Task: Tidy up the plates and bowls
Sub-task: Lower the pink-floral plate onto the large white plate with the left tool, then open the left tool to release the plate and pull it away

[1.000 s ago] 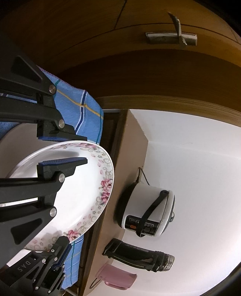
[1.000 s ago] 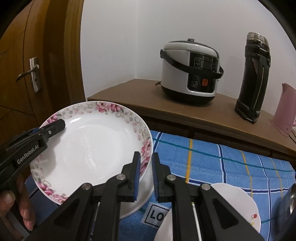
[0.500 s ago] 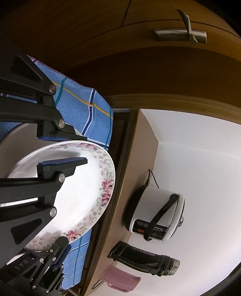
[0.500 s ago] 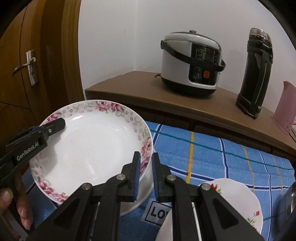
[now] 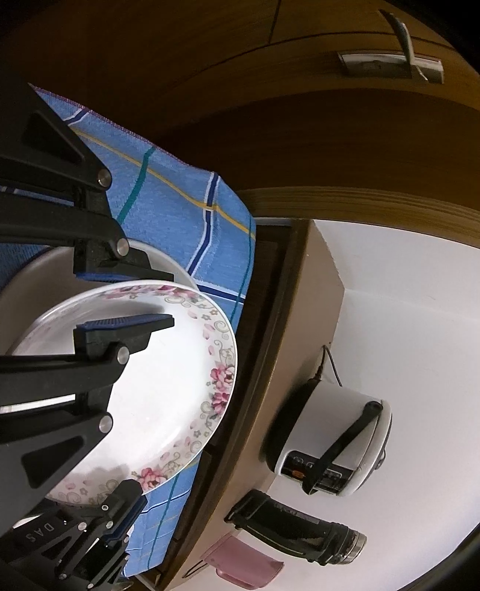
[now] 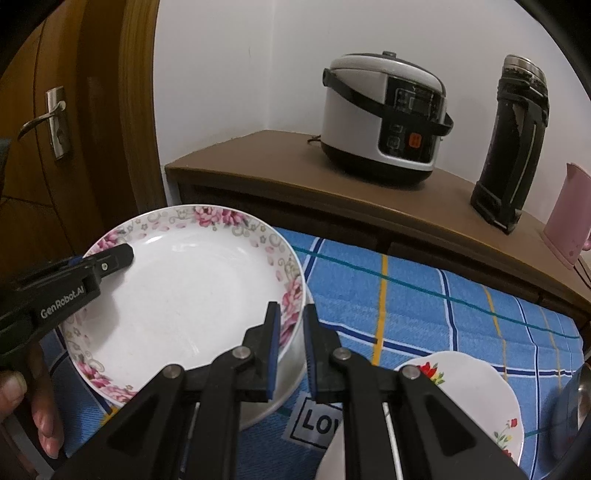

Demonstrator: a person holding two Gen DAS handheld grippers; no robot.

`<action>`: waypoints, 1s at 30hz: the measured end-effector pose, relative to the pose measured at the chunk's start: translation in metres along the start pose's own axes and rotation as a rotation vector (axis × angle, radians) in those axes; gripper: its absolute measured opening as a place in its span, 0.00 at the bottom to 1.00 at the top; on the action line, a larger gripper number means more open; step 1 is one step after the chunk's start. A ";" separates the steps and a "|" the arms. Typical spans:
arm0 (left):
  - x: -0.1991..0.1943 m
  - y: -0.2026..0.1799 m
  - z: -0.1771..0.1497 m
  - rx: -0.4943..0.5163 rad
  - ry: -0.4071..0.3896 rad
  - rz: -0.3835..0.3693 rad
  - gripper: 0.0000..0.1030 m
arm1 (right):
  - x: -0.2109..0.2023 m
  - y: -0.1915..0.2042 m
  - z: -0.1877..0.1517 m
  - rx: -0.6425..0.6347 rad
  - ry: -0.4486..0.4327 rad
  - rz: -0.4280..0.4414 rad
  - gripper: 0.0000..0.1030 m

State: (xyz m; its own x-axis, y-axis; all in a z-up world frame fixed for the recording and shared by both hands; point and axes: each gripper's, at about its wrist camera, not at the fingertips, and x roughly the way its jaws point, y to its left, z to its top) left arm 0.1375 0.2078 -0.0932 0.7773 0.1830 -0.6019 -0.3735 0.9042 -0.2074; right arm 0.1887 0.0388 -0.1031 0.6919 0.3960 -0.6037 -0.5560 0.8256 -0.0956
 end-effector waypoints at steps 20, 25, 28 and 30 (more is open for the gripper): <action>0.022 0.008 -0.001 -0.048 0.115 0.002 0.17 | 0.015 0.004 0.003 -0.028 0.067 -0.027 0.12; 0.024 0.008 0.000 -0.054 0.121 0.000 0.17 | 0.018 0.005 0.001 -0.033 0.074 -0.030 0.12; 0.024 0.009 0.000 -0.056 0.121 -0.002 0.17 | 0.019 0.007 0.000 -0.039 0.080 -0.032 0.12; 0.023 0.009 0.000 -0.056 0.122 -0.003 0.17 | 0.018 0.007 0.000 -0.039 0.080 -0.031 0.12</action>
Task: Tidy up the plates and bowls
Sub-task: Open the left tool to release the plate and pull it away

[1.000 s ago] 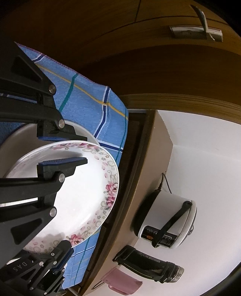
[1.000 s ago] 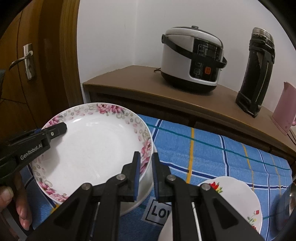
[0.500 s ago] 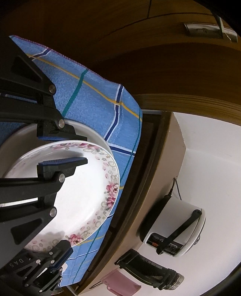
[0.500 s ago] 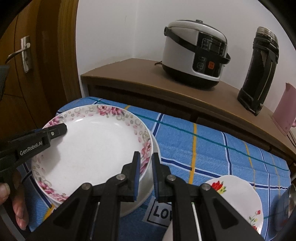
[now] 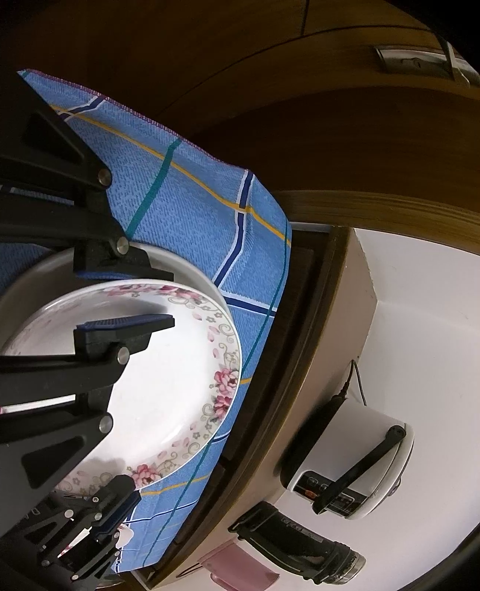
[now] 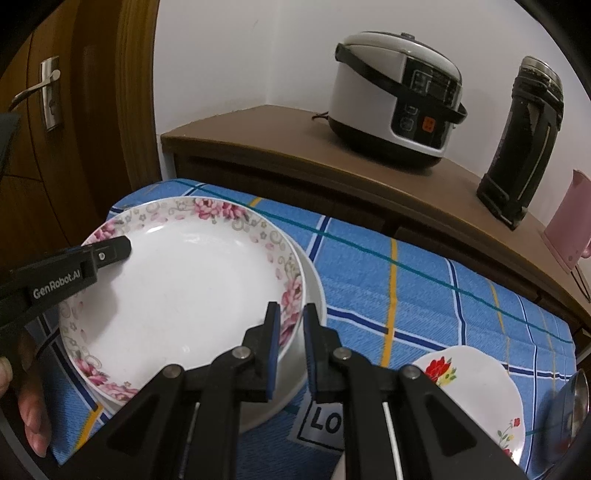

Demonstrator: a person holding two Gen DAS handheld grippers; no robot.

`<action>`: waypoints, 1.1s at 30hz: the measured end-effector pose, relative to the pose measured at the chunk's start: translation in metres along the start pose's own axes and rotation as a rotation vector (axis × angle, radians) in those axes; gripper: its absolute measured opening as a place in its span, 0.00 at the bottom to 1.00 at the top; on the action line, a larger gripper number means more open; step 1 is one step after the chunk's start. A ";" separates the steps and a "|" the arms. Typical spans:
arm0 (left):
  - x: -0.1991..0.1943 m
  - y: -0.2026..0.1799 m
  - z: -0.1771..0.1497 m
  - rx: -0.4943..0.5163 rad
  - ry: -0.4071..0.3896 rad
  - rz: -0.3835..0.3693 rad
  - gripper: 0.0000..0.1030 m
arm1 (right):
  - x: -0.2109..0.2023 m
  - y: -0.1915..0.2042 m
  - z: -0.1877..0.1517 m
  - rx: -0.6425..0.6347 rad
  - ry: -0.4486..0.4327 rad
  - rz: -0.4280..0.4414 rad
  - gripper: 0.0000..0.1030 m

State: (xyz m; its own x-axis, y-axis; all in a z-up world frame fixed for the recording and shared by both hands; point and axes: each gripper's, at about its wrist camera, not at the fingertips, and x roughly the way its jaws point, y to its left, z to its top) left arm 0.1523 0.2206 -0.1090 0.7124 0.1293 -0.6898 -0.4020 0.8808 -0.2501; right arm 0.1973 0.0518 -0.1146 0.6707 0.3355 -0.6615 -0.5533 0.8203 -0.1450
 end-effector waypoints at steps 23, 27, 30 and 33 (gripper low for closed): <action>-0.024 -0.004 -0.006 0.041 -0.117 0.021 0.45 | -0.028 0.002 -0.005 0.018 -0.085 0.047 0.32; -0.026 -0.007 -0.007 0.059 -0.128 0.024 0.45 | -0.035 0.000 -0.005 0.017 -0.101 0.047 0.33; -0.026 -0.008 -0.006 0.063 -0.131 0.028 0.45 | -0.038 -0.002 -0.006 0.020 -0.109 0.047 0.33; -0.026 -0.008 -0.006 0.063 -0.133 0.030 0.45 | -0.045 -0.007 -0.008 0.030 -0.122 0.041 0.34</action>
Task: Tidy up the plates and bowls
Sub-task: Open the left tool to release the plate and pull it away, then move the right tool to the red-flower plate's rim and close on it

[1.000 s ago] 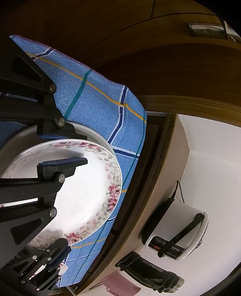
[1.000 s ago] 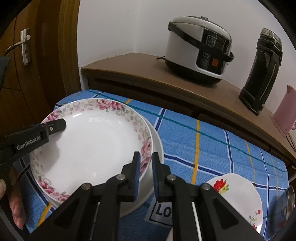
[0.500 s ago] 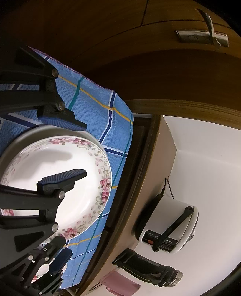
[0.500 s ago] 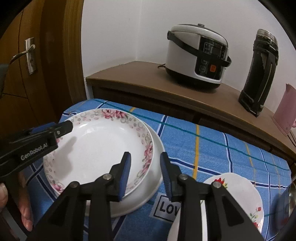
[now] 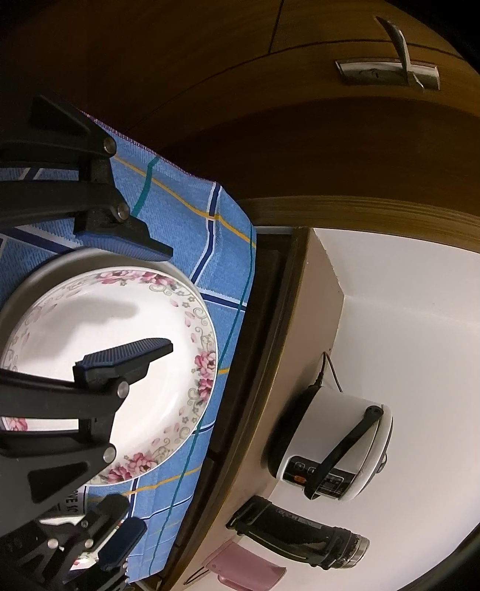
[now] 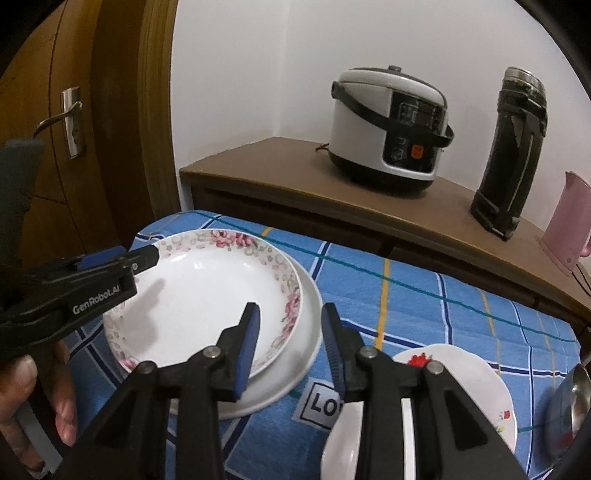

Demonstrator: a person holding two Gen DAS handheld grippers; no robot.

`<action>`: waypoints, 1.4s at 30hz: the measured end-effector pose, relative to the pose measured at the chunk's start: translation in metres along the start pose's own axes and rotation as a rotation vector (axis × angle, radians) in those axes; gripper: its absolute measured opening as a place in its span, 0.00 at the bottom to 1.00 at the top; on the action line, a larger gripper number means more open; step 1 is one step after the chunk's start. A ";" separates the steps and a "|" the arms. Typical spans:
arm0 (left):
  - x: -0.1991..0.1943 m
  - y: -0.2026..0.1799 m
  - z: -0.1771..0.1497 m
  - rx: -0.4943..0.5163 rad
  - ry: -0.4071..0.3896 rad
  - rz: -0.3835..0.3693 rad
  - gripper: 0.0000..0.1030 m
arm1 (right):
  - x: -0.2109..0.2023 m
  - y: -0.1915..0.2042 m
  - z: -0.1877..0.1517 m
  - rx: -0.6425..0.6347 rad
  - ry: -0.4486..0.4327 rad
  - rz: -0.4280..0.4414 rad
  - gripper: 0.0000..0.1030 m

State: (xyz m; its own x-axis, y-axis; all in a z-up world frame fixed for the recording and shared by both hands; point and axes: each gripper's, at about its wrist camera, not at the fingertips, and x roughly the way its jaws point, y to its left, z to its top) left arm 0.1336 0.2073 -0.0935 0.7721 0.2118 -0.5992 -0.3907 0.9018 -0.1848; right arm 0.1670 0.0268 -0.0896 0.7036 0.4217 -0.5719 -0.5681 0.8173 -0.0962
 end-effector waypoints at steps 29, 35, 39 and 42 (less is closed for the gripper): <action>-0.062 -0.118 -0.043 0.206 -0.027 -0.318 0.48 | -0.059 -0.138 -0.074 0.269 0.102 -0.325 0.56; -0.054 -0.153 -0.066 0.331 0.051 -0.373 0.48 | -0.053 -0.136 -0.080 0.249 0.150 -0.302 0.56; -0.048 -0.157 -0.070 0.338 0.101 -0.393 0.48 | -0.046 -0.130 -0.083 0.228 0.177 -0.296 0.57; -0.043 -0.156 -0.071 0.326 0.135 -0.423 0.47 | -0.047 -0.129 -0.082 0.214 0.167 -0.291 0.52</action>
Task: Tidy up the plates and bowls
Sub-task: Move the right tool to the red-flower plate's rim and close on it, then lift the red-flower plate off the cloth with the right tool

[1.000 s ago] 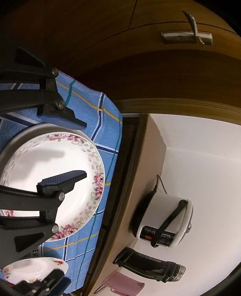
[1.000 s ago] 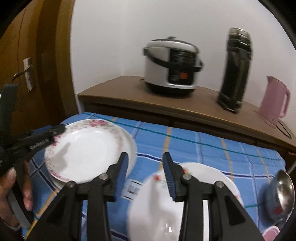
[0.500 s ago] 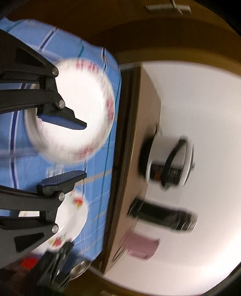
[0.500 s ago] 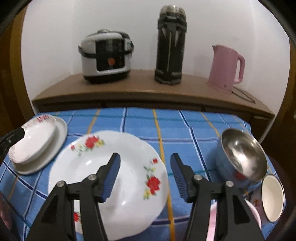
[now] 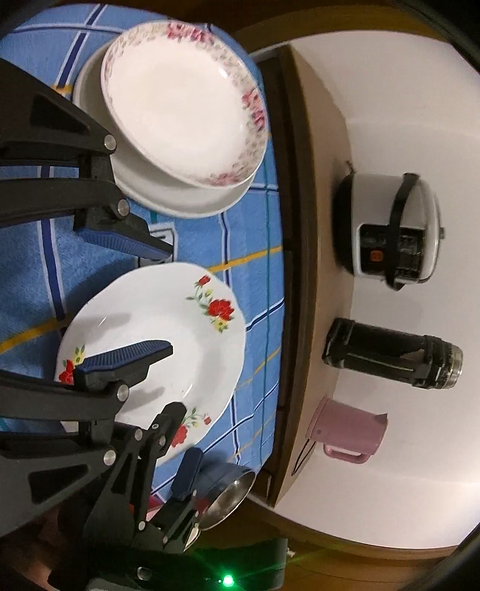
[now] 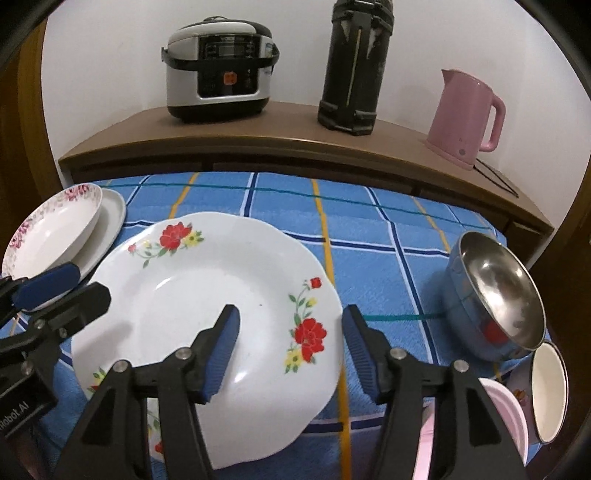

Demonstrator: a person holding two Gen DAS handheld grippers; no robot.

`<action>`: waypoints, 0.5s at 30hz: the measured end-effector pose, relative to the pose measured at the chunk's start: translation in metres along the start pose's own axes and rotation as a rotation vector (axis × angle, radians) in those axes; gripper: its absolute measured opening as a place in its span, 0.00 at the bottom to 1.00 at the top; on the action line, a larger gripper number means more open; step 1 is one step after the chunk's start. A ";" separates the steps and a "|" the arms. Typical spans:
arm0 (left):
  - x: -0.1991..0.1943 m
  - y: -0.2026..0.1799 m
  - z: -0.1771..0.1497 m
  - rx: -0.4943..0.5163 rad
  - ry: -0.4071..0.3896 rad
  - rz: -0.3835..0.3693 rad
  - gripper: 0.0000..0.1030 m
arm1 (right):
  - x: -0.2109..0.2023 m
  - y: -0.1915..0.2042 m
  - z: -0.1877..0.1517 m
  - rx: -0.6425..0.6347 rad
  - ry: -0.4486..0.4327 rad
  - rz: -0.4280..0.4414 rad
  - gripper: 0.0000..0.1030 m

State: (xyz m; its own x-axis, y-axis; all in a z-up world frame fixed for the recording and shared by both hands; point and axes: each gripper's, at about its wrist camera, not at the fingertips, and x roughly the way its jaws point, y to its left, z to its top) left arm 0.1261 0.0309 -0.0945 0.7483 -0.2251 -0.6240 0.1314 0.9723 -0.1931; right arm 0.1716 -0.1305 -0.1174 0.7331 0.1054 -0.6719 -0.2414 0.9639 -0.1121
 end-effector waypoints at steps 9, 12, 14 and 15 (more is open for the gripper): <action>0.006 0.007 0.000 -0.065 0.043 -0.025 0.47 | -0.005 -0.008 0.004 0.042 -0.044 -0.059 0.69; 0.009 0.003 0.000 -0.046 0.055 -0.019 0.47 | 0.000 -0.011 0.008 0.047 -0.005 -0.054 0.69; 0.011 0.002 0.000 -0.036 0.070 -0.010 0.47 | 0.005 -0.006 0.007 0.030 0.022 -0.041 0.69; 0.013 0.002 0.000 -0.038 0.080 -0.006 0.47 | 0.008 -0.002 0.006 0.023 0.039 -0.026 0.68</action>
State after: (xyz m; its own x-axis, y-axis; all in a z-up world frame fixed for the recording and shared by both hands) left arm 0.1364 0.0297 -0.1031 0.6927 -0.2369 -0.6812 0.1098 0.9681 -0.2251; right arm 0.1820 -0.1304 -0.1185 0.7132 0.0709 -0.6973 -0.2073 0.9717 -0.1132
